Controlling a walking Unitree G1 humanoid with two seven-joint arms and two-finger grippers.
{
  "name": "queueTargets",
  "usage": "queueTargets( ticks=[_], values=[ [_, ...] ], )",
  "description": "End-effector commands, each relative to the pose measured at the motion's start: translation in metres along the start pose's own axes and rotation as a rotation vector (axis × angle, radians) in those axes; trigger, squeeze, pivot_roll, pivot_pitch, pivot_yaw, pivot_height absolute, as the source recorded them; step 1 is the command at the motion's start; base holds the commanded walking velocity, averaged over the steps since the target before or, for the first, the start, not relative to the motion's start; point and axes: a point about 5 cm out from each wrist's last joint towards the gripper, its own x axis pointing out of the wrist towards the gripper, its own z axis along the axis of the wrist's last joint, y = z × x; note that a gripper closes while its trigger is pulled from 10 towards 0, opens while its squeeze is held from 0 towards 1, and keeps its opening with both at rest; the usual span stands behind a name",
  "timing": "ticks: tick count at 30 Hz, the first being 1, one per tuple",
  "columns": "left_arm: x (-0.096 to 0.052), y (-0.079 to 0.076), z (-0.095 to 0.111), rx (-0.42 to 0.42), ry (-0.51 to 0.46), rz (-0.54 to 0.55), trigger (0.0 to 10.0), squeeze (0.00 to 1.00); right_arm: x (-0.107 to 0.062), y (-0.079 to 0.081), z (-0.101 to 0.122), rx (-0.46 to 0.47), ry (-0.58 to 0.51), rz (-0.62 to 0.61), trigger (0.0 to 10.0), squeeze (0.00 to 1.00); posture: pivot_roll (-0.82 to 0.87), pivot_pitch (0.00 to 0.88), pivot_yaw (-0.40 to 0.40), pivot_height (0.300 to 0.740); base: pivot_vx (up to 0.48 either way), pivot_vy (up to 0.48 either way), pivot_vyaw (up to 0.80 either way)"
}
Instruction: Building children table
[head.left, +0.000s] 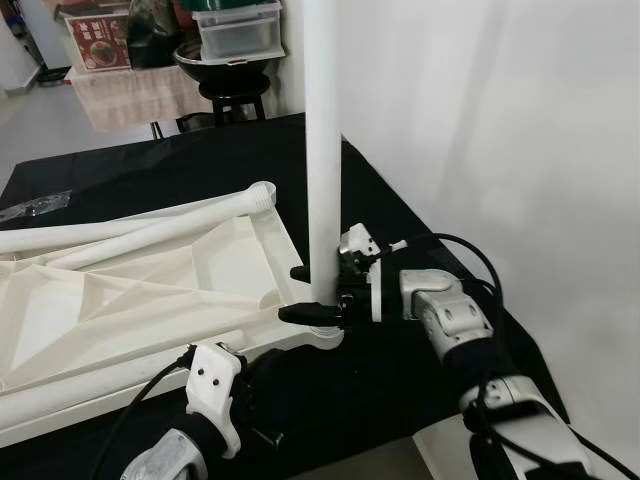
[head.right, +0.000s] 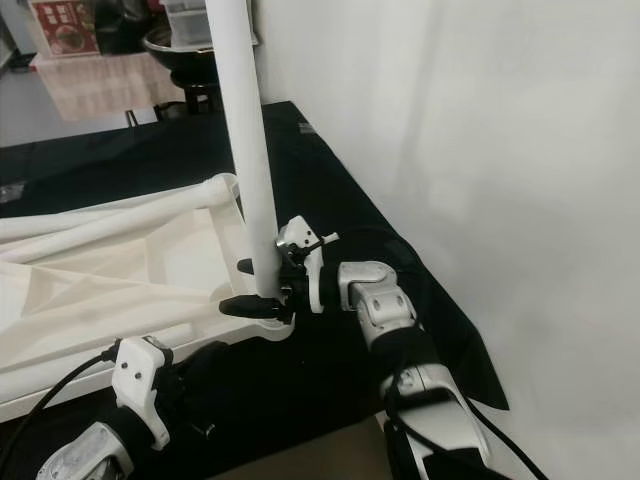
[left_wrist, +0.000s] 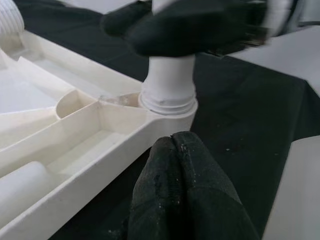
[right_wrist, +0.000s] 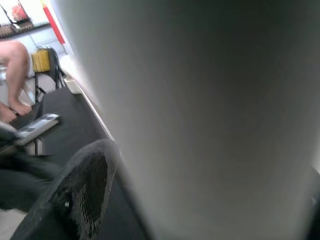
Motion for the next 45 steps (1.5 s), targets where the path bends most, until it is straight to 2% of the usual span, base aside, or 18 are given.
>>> queueTargets(
  ticks=[1, 4, 5, 6, 7, 15, 19, 21, 22, 24, 26, 30, 36, 37, 38, 40, 41, 45],
  values=[
    [-0.004, 0.001, 0.0, 0.022, -0.005, 0.014, 10.0, 0.0, 0.009, -0.002, 0.004, -0.018, 0.012, -0.003, 10.0, 0.0, 0.06, 0.02, 0.005, 0.74, 0.0, 0.0, 0.0],
    [-0.004, 0.002, 0.001, 0.028, -0.008, 0.026, 10.0, 0.0, 0.01, -0.003, 0.005, -0.016, 0.007, -0.006, 10.0, 0.0, 0.06, 0.02, 0.005, 0.74, 0.0, 0.0, 0.0],
    [-0.004, 0.003, 0.0, 0.046, -0.007, 0.045, 10.0, 0.0, 0.009, -0.004, 0.006, -0.016, 0.005, -0.001, 2.7, 0.0, 0.07, 0.02, 0.002, 0.74, 0.0, 0.0, 0.0],
    [-0.004, 0.003, 0.0, 0.046, -0.007, 0.045, 10.0, 0.0, 0.009, -0.004, 0.006, -0.016, 0.005, -0.001, 2.7, 0.0, 0.07, 0.02, 0.002, 0.74, 0.0, 0.0, 0.0],
    [-0.004, 0.004, 0.0, 0.06, -0.006, 0.063, 10.0, 0.0, 0.008, -0.005, 0.005, -0.011, 0.007, 0.013, 0.0, 0.0, 0.07, 0.02, 0.005, 0.74, 0.0, 0.0, 0.0],
    [-0.003, 0.012, -0.001, 0.078, -0.011, 0.113, 10.0, 0.0, -0.011, -0.01, -0.007, -0.019, 0.054, 0.039, 0.0, 0.0, 0.06, 0.018, 0.013, 0.74, 0.0, 0.0, 0.0],
    [-0.001, 0.019, 0.002, 0.084, -0.02, 0.144, 10.0, 0.0, -0.021, -0.014, -0.019, -0.081, 0.11, -0.1, 0.0, 0.0, 0.04, 0.036, 0.013, 0.74, 0.0, 0.0, 0.0],
    [-0.001, 0.021, 0.002, 0.079, -0.024, 0.157, 10.0, 0.0, -0.019, -0.015, -0.021, -0.09, 0.105, -0.191, 0.0, 0.0, 0.03, 0.039, 0.013, 0.74, 0.0, 0.0, 0.0],
    [-0.001, 0.022, 0.002, 0.071, -0.024, 0.165, 10.0, 0.0, -0.011, -0.017, -0.024, -0.067, 0.05, -0.51, 0.0, 0.0, 0.02, 0.049, 0.013, 0.74, 0.0, 0.0, 0.0],
    [-0.001, 0.022, 0.002, 0.071, -0.024, 0.165, 10.0, 0.0, -0.011, -0.017, -0.024, -0.067, 0.05, -0.51, 0.0, 0.0, 0.02, 0.049, 0.013, 0.74, 0.0, 0.0, 0.0],
    [-0.002, 0.026, 0.004, 0.06, -0.026, 0.165, 10.0, 0.0, 0.0, 0.028, -0.042, 0.031, -0.001, -0.824, 0.0, 0.0, 0.0, 0.073, 0.046, 0.74, 0.0, 0.0, 0.0],
    [-0.001, 0.03, 0.004, 0.058, -0.027, 0.158, 10.0, 0.0, 0.005, 0.044, -0.032, -0.013, -0.061, -0.831, 0.0, 0.0, -0.03, 0.064, 0.063, 0.74, 0.0, 0.0, 0.0],
    [0.003, 0.029, 0.004, 0.042, -0.028, 0.14, 10.0, 0.0, 0.009, 0.032, -0.039, 0.004, -0.004, -0.783, 0.0, 0.0, 0.0, 0.056, 0.033, 0.74, 0.0, 0.0, 0.0],
    [0.004, 0.029, 0.004, 0.04, -0.03, 0.142, 10.0, 0.0, 0.01, 0.033, -0.039, 0.003, 0.012, -0.777, 6.2, 0.0, 0.01, 0.059, 0.031, 0.74, 0.0, 0.0, 0.0],
    [0.004, 0.028, 0.004, 0.039, -0.034, 0.154, 10.0, 0.0, 0.013, 0.032, -0.037, 0.013, 0.001, -0.702, 10.0, 1.0, 0.01, 0.055, 0.025, 0.74, 0.0, 0.0, 0.0],
    [0.005, 0.028, 0.004, 0.039, -0.038, 0.163, 10.0, 0.0, 0.017, 0.03, -0.034, 0.02, -0.016, -0.621, 10.0, 1.0, 0.01, 0.054, 0.022, 0.74, 0.0, 0.0, 0.0],
    [0.006, 0.028, 0.004, 0.038, -0.04, 0.167, 10.0, 0.0, 0.021, 0.028, -0.027, 0.004, -0.056, -0.502, 10.0, 1.0, 0.01, 0.055, 0.019, 0.74, 0.0, 0.0, 0.0],
    [0.007, 0.027, 0.004, 0.036, -0.041, 0.167, 10.0, 0.0, 0.023, 0.029, -0.015, -0.025, -0.092, -0.411, 10.0, 1.0, 0.01, 0.054, 0.017, 0.74, 0.0, 0.0, 0.0]
  ],
)
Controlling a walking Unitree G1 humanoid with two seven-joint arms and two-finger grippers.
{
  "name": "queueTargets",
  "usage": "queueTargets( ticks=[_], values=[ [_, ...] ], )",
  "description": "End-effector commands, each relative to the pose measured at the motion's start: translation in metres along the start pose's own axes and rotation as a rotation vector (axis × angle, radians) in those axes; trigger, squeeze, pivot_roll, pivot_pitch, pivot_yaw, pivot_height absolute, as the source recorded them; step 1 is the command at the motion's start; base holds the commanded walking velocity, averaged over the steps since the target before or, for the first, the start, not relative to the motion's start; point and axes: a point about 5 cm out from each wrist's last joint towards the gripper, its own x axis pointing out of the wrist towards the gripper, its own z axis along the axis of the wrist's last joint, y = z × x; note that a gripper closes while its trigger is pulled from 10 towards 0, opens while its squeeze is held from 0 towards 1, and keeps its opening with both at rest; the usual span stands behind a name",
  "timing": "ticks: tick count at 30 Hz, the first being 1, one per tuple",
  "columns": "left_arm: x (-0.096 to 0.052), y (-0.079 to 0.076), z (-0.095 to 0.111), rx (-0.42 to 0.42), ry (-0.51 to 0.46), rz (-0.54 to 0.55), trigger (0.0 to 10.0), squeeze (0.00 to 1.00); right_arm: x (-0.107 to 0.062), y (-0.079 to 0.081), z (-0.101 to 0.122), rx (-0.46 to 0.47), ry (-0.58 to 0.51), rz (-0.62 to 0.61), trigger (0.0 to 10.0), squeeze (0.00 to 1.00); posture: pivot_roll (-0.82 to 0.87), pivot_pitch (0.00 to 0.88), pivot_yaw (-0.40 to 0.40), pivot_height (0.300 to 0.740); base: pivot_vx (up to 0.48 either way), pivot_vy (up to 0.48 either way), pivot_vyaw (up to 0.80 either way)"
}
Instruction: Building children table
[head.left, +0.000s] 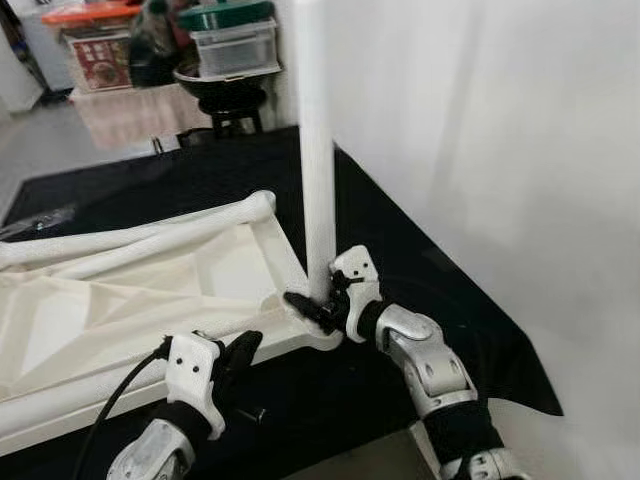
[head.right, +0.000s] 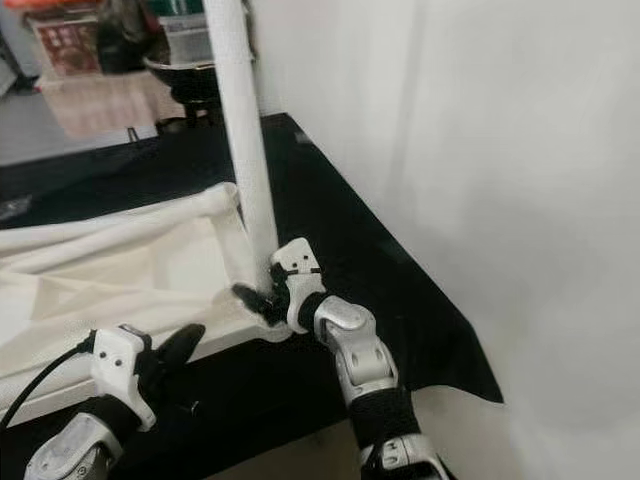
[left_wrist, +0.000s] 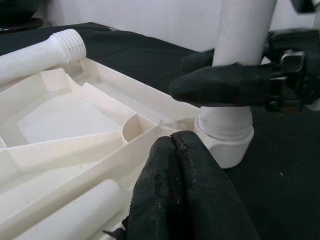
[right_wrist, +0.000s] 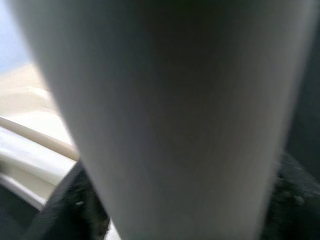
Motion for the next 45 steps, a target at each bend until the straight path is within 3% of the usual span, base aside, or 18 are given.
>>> queueTargets(
  ticks=[1, 2, 3, 4, 6, 12, 13, 14, 15, 16, 24, 30, 31, 33, 34, 36, 44, 45],
  values=[
    [0.001, -0.001, -0.004, -0.005, 0.019, 0.001, 10.0, 0.0, 0.007, 0.008, 0.016, -0.055, -0.054, 0.171, 10.0, 1.0, 0.01, 0.05, 0.019, 0.74, 0.0, 0.0, 0.0],
    [0.001, -0.001, -0.004, -0.005, 0.019, 0.001, 10.0, 0.0, 0.007, 0.008, 0.016, -0.055, -0.054, 0.171, 10.0, 1.0, 0.01, 0.05, 0.019, 0.74, 0.0, 0.0, 0.0],
    [0.002, -0.001, -0.004, -0.01, 0.02, -0.003, 10.0, 0.0, 0.007, 0.009, 0.023, -0.087, -0.049, 0.285, 10.0, 0.07, 0.01, 0.045, 0.018, 0.74, 0.0, 0.0, 0.0],
    [0.003, -0.002, -0.004, -0.017, 0.022, -0.009, 10.0, 0.0, 0.005, 0.008, 0.029, -0.117, -0.034, 0.409, 10.0, 0.07, 0.02, 0.043, 0.017, 0.74, 0.0, 0.0, 0.0],
    [0.003, -0.002, -0.005, -0.018, 0.022, -0.011, 10.0, 0.0, 0.006, 0.006, 0.028, -0.136, -0.012, 0.446, 10.0, 0.0, 0.02, 0.042, 0.015, 0.74, 0.0, 0.0, 0.0],
    [0.004, -0.004, -0.006, -0.023, 0.023, -0.01, 10.0, 0.0, 0.02, -0.008, 0.034, -0.099, 0.051, 0.558, 10.0, 0.0, 0.04, 0.037, 0.006, 0.74, 0.0, 0.0, 0.0],
    [0.004, -0.004, -0.006, -0.023, 0.023, -0.009, 10.0, 0.0, 0.023, -0.01, 0.036, -0.08, 0.053, 0.552, 8.0, 0.0, 0.04, 0.036, 0.005, 0.74, 0.0, 0.0, 0.0],
    [0.004, -0.004, -0.006, -0.023, 0.023, -0.008, 10.0, 0.0, 0.025, -0.012, 0.037, -0.068, 0.055, 0.545, 4.6, 0.0, 0.04, 0.038, 0.005, 0.74, 0.0, 0.0, 0.0],
    [0.004, -0.004, -0.006, -0.023, 0.023, -0.008, 10.0, 0.0, 0.025, -0.012, 0.037, -0.068, 0.055, 0.545, 4.6, 0.0, 0.04, 0.038, 0.005, 0.74, 0.0, 0.0, 0.0],
    [0.004, -0.004, -0.006, -0.023, 0.024, -0.008, 10.0, 0.0, 0.025, -0.013, 0.037, -0.06, 0.052, 0.544, 0.0, 0.0, 0.04, 0.041, 0.005, 0.74, 0.0, 0.0, 0.0],
    [0.003, -0.005, -0.005, -0.03, 0.023, -0.013, 10.0, 0.0, 0.013, -0.024, 0.035, -0.08, 0.012, 0.499, 0.0, 0.0, 0.03, 0.05, 0.009, 0.74, 0.0, 0.0, 0.0],
    [0.001, -0.004, -0.004, -0.036, 0.019, -0.014, 10.0, 0.0, -0.006, -0.037, 0.021, -0.112, 0.01, 0.288, 0.0, 0.0, 0.01, 0.067, 0.013, 0.74, 0.0, 0.0, 0.0],
    [0.0, -0.003, -0.003, -0.037, 0.019, -0.014, 10.0, 0.0, -0.005, -0.032, 0.013, -0.104, 0.025, 0.147, 0.0, 0.0, 0.01, 0.073, 0.012, 0.74, 0.0, 0.0, 0.0],
    [-0.001, -0.001, -0.002, -0.037, 0.019, -0.014, 10.0, 0.0, -0.011, -0.021, 0.006, -0.05, -0.019, -0.371, 0.0, 0.0, -0.01, 0.086, 0.019, 0.74, 0.0, 0.0, 0.0],
    [-0.001, 0.0, -0.002, -0.037, 0.018, -0.014, 10.0, 0.0, -0.017, -0.005, -0.003, -0.001, 0.004, -0.447, 0.0, 0.0, -0.01, 0.092, 0.023, 0.74, 0.0, 0.0, 0.0],
    [0.0, 0.002, -0.003, -0.034, 0.021, -0.015, 10.0, 0.0, -0.009, 0.022, -0.003, -0.118, 0.003, -0.297, 0.0, 0.0, -0.04, 0.077, 0.041, 0.74, 0.0, 0.0, 0.0],
    [0.001, 0.002, -0.006, -0.028, 0.027, -0.005, 10.0, 0.0, 0.004, 0.014, -0.015, -0.044, 0.059, -0.264, 0.0, 0.0, 0.0, 0.051, 0.021, 0.74, 0.0, 0.0, 0.0],
    [0.001, 0.002, -0.006, -0.026, 0.025, 0.003, 10.0, 0.0, 0.004, 0.011, -0.015, -0.038, 0.063, -0.281, 4.7, 0.0, 0.0, 0.049, 0.021, 0.74, 0.0, 0.0, 0.0]
  ],
)
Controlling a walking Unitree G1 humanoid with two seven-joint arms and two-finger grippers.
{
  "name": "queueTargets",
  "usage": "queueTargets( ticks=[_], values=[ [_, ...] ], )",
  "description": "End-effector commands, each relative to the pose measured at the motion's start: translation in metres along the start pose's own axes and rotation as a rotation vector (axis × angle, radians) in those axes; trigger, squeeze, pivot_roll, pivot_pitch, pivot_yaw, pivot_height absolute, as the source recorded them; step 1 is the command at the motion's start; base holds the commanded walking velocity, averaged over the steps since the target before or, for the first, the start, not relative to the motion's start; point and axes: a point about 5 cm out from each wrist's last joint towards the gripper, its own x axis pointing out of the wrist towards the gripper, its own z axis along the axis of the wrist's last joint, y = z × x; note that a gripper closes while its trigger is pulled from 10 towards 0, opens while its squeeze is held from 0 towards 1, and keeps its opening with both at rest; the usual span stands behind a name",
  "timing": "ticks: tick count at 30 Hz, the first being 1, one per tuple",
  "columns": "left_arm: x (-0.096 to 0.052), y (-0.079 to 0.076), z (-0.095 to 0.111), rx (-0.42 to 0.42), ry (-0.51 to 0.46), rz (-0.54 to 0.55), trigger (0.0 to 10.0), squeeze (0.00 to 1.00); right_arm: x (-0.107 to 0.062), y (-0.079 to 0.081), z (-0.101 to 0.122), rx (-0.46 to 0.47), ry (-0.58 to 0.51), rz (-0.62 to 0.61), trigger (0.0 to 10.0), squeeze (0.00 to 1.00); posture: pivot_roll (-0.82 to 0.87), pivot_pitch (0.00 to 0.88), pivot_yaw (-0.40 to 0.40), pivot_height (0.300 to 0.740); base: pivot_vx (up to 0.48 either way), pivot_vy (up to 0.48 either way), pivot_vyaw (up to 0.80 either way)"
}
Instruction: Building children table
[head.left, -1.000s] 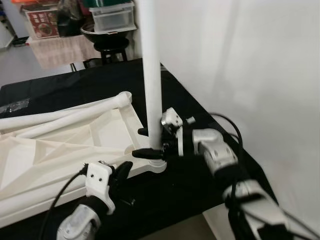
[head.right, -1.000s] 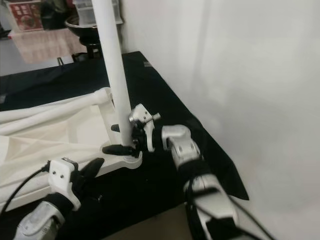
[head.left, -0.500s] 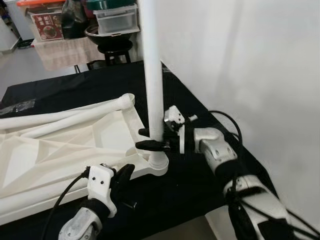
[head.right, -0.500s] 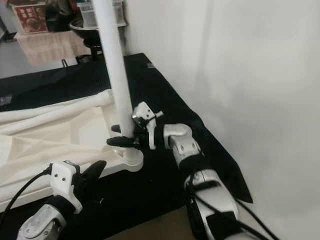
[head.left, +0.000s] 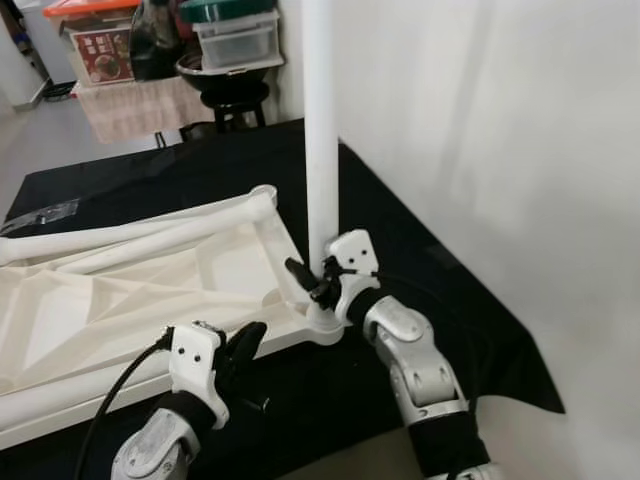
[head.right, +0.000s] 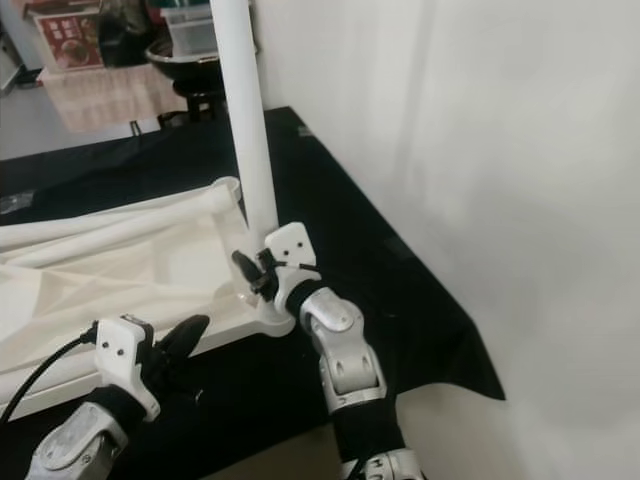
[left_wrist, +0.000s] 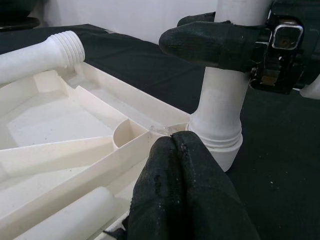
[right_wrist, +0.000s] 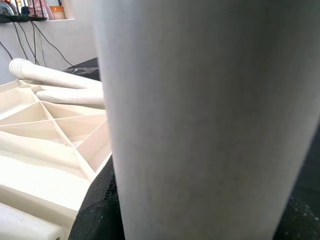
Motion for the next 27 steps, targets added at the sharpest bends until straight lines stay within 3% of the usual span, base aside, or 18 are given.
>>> queueTargets(
  ticks=[1, 2, 3, 4, 5, 7, 8, 10, 12, 13, 17, 20, 25, 26, 27],
  values=[
    [-0.002, 0.003, -0.005, 0.013, 0.023, 0.018, 10.0, 0.0, -0.002, 0.0, -0.025, 0.032, 0.13, -0.016, 4.7, 0.0, 0.0, 0.049, 0.021, 0.74, 0.0, 0.0, 0.0],
    [-0.002, 0.003, -0.005, 0.013, 0.023, 0.018, 10.0, 0.0, -0.002, 0.0, -0.025, 0.032, 0.13, -0.016, 4.7, 0.0, 0.0, 0.049, 0.021, 0.74, 0.0, 0.0, 0.0],
    [-0.001, 0.003, -0.005, 0.015, 0.022, 0.022, 10.0, 0.0, -0.002, 0.0, -0.025, 0.055, 0.129, 0.019, 10.0, 0.14, 0.0, 0.04, 0.02, 0.74, 0.0, 0.0, 0.0],
    [0.0, 0.002, -0.005, 0.014, 0.021, 0.019, 10.0, 0.0, 0.001, 0.004, -0.022, 0.083, 0.124, 0.124, 10.0, 1.0, 0.0, 0.035, 0.018, 0.74, 0.0, 0.0, 0.0],
    [0.0, 0.002, -0.005, 0.014, 0.021, 0.019, 10.0, 0.0, 0.001, 0.004, -0.022, 0.083, 0.124, 0.124, 10.0, 1.0, 0.0, 0.035, 0.018, 0.74, 0.0, 0.0, 0.0],
    [0.002, 0.001, -0.006, 0.008, 0.021, 0.013, 10.0, 0.0, 0.002, 0.008, -0.009, 0.092, 0.087, 0.294, 10.0, 1.0, 0.0, 0.026, 0.02, 0.74, 0.0, 0.0, 0.0],
    [0.002, 0.001, -0.006, 0.008, 0.021, 0.013, 10.0, 0.0, 0.002, 0.008, -0.009, 0.092, 0.087, 0.294, 10.0, 1.0, 0.0, 0.026, 0.02, 0.74, 0.0, 0.0, 0.0],
    [0.003, 0.001, -0.006, 0.003, 0.022, 0.007, 10.0, 0.0, 0.004, 0.003, 0.004, 0.023, 0.037, 0.425, 10.0, 1.0, 0.0, 0.024, 0.018, 0.74, 0.0, 0.0, 0.0],
    [0.004, 0.001, -0.007, 0.002, 0.022, 0.006, 10.0, 0.0, 0.004, 0.0, 0.007, -0.013, 0.025, 0.466, 10.0, 0.95, 0.0, 0.024, 0.018, 0.74, 0.0, 0.0, 0.0],
    [0.005, 0.001, -0.007, 0.0, 0.022, 0.005, 10.0, 0.0, 0.006, -0.008, 0.013, -0.04, 0.025, 0.612, 10.0, 0.0, 0.0, 0.019, 0.017, 0.74, 0.0, 0.0, 0.0],
    [0.005, 0.0, -0.007, 0.0, 0.021, 0.005, 10.0, 0.0, 0.011, -0.016, 0.017, -0.018, 0.022, 0.683, 10.0, 0.0, 0.01, 0.012, 0.012, 0.74, 0.0, 0.0, 0.0],
    [0.006, 0.0, -0.008, 0.003, 0.022, 0.009, 10.0, 0.0, 0.023, -0.027, 0.022, 0.028, 0.068, 0.743, 10.0, 0.0, 0.02, 0.007, 0.01, 0.74, 0.0, 0.0, 0.0],
    [0.006, 0.0, -0.009, 0.004, 0.023, 0.009, 10.0, 0.0, 0.025, -0.03, 0.022, 0.033, 0.107, 0.762, 10.0, 0.0, 0.02, 0.007, 0.008, 0.74, 0.0, 0.0, 0.0],
    [0.007, 0.0, -0.009, 0.003, 0.023, 0.008, 10.0, 0.0, 0.025, -0.032, 0.022, 0.046, 0.12, 0.777, 4.0, 0.0, 0.02, 0.009, 0.008, 0.74, 0.0, 0.0, 0.0],
    [0.007, 0.0, -0.009, 0.003, 0.023, 0.008, 10.0, 0.0, 0.025, -0.032, 0.022, 0.046, 0.12, 0.777, 4.0, 0.0, 0.02, 0.009, 0.008, 0.74, 0.0, 0.0, 0.0]
  ],
)
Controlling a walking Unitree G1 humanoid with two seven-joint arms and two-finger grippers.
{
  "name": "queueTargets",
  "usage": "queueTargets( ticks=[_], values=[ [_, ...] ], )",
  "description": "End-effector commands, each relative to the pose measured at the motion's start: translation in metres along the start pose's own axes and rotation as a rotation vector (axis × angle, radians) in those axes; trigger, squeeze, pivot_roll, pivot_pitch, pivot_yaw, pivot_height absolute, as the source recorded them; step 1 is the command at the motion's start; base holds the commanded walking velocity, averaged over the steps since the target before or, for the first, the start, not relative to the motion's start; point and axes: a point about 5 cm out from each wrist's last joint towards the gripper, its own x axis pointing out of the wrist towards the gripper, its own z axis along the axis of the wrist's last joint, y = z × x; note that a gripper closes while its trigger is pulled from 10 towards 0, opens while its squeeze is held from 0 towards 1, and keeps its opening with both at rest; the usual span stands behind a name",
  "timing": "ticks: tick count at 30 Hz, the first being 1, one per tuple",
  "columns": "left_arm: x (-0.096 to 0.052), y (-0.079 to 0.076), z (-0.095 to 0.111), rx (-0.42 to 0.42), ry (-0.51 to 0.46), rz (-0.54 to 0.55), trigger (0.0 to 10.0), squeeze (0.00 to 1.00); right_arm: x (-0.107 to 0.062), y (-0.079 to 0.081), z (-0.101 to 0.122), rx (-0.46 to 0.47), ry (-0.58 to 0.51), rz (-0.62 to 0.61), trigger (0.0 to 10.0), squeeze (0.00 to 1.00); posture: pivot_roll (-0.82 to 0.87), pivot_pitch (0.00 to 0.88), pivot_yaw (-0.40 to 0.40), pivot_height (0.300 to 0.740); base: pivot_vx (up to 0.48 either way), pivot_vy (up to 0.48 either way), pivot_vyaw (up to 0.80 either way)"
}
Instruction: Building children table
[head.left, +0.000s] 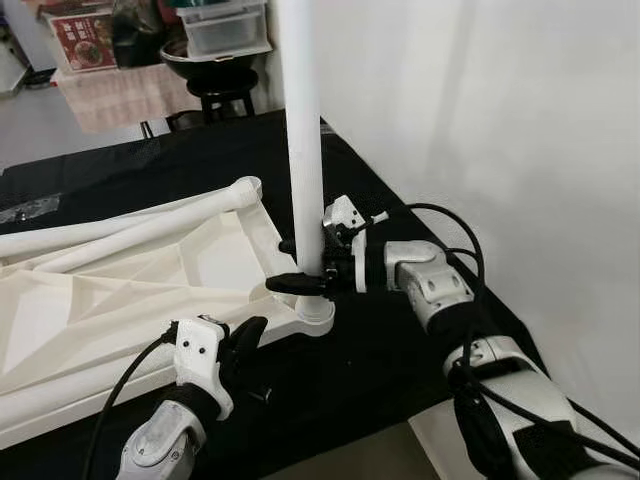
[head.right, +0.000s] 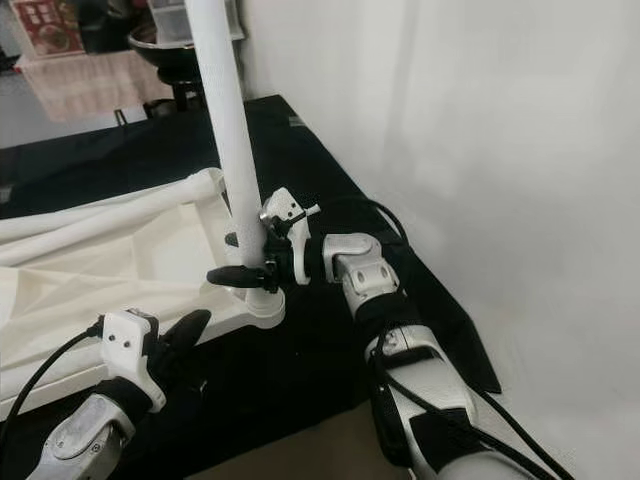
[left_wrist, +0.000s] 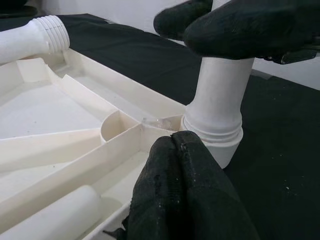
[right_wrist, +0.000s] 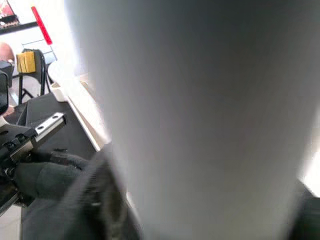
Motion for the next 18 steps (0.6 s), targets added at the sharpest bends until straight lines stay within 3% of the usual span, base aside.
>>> queueTargets(
  ticks=[1, 10, 11, 15, 17, 18],
  values=[
    [-0.001, 0.0, -0.004, 0.008, 0.018, 0.004, 10.0, 0.0, 0.005, 0.002, 0.0, 0.008, 0.022, 0.058, 0.0, 0.0, 0.02, 0.011, 0.008, 0.74, 0.0, 0.0, 0.0],
    [-0.002, -0.001, -0.004, 0.004, 0.015, 0.002, 10.0, 0.0, -0.005, 0.0, -0.007, 0.008, 0.007, 0.055, 0.0, 0.0, 0.02, 0.022, 0.009, 0.74, 0.0, 0.0, 0.0],
    [-0.003, -0.002, -0.003, 0.002, 0.012, 0.001, 10.0, 0.0, -0.014, -0.002, -0.013, -0.028, -0.003, -0.038, 0.0, 0.0, 0.01, 0.033, 0.011, 0.74, 0.0, 0.0, 0.0],
    [-0.004, -0.002, -0.002, 0.001, 0.01, 0.001, 10.0, 0.0, -0.019, -0.002, -0.019, -0.04, -0.005, -0.141, 0.0, 0.0, 0.01, 0.044, 0.007, 0.74, 0.0, 0.0, 0.0],
    [-0.007, -0.001, -0.001, 0.002, 0.009, 0.002, 10.0, 0.0, -0.008, 0.009, -0.027, -0.02, -0.09, -0.578, 0.0, 0.0, 0.0, 0.053, 0.003, 0.74, 0.0, 0.0, 0.0],
    [-0.007, -0.001, -0.001, 0.002, 0.009, 0.002, 10.0, 0.0, -0.008, 0.009, -0.027, -0.02, -0.09, -0.578, 0.0, 0.0, 0.0, 0.053, 0.003, 0.74, 0.0, 0.0, 0.0]
  ],
)
